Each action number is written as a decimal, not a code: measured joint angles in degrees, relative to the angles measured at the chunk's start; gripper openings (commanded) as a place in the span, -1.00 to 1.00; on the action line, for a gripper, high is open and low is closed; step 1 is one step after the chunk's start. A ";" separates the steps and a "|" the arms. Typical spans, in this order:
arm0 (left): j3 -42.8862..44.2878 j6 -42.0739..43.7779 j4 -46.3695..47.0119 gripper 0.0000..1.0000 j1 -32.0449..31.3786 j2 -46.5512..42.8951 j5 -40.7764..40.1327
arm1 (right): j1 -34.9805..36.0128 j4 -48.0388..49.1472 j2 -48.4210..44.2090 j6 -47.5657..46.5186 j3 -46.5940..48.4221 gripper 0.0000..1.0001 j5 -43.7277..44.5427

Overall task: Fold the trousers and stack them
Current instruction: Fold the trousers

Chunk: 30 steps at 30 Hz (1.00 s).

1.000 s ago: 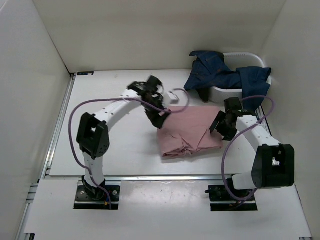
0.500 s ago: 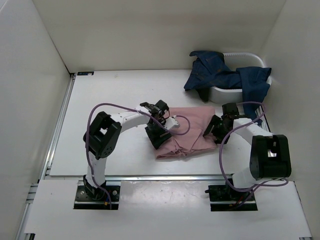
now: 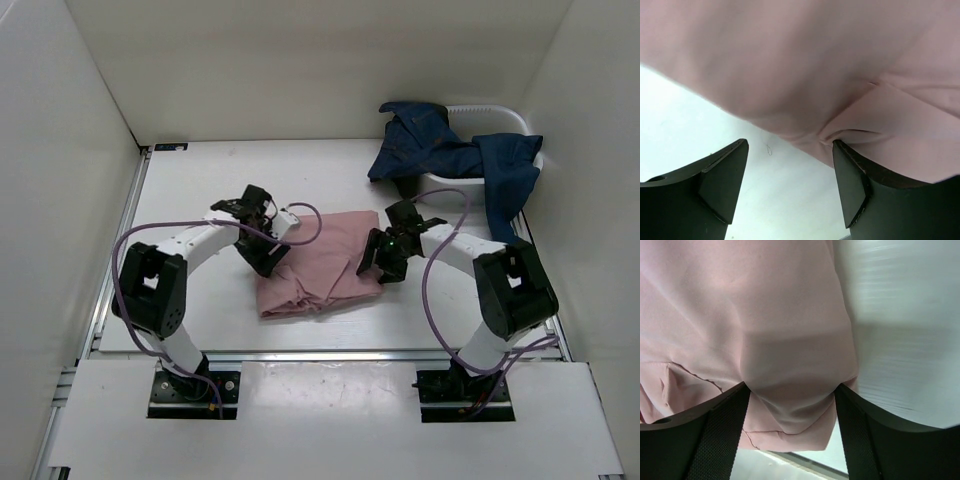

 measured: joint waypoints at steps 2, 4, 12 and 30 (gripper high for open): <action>0.00 0.57 0.31 0.59 3.23 -0.15 -0.42 | 1.90 -0.07 1.27 1.14 1.51 0.42 -0.48; 0.02 1.07 0.52 0.61 6.54 -0.52 -0.90 | 2.86 0.04 1.90 2.95 2.25 0.37 -1.38; 1.01 3.02 0.33 0.63 19.28 -4.50 -1.18 | 3.19 -0.57 -0.48 10.86 -1.33 0.63 -3.17; 17.84 -5.40 -12.83 1.00 37.99 -19.19 -5.38 | -24.35 -43.91 -16.17 -10.78 44.83 0.98 14.71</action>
